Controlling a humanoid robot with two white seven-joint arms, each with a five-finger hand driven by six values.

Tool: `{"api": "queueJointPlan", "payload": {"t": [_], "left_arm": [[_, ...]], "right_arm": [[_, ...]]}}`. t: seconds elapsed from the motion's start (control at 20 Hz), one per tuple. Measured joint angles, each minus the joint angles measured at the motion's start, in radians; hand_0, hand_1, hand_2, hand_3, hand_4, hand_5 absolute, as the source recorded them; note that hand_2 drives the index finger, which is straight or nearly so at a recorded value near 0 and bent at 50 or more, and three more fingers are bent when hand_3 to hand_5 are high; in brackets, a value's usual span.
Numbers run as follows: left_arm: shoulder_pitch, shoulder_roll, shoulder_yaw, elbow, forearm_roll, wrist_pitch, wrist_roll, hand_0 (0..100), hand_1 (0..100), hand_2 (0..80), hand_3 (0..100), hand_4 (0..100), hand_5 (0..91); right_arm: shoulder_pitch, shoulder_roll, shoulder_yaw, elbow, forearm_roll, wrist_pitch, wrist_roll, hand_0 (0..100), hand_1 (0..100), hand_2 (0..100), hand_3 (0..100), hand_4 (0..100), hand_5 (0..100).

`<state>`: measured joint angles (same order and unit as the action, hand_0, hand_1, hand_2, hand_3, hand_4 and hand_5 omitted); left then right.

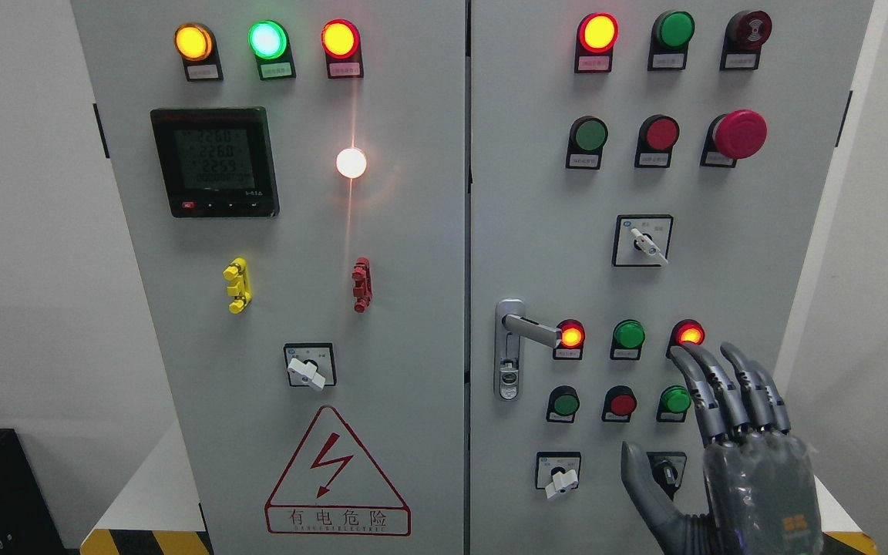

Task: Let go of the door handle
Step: 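Open the right hand and withdraw it downward from the handle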

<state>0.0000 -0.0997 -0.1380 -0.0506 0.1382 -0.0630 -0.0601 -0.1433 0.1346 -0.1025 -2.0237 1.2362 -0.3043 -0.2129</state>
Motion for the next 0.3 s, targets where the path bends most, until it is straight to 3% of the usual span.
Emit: {"api": "queueJointPlan", "payload": {"t": [0.3], "left_arm": [[0.0,0.0,0.0,0.0,0.0,0.0,0.0,12,56,0.0,0,0,0.0]], "right_arm": [[0.001,0.001,-0.009,-0.01,-0.01,0.0,0.008,50,19,9,12,11,7]]}}
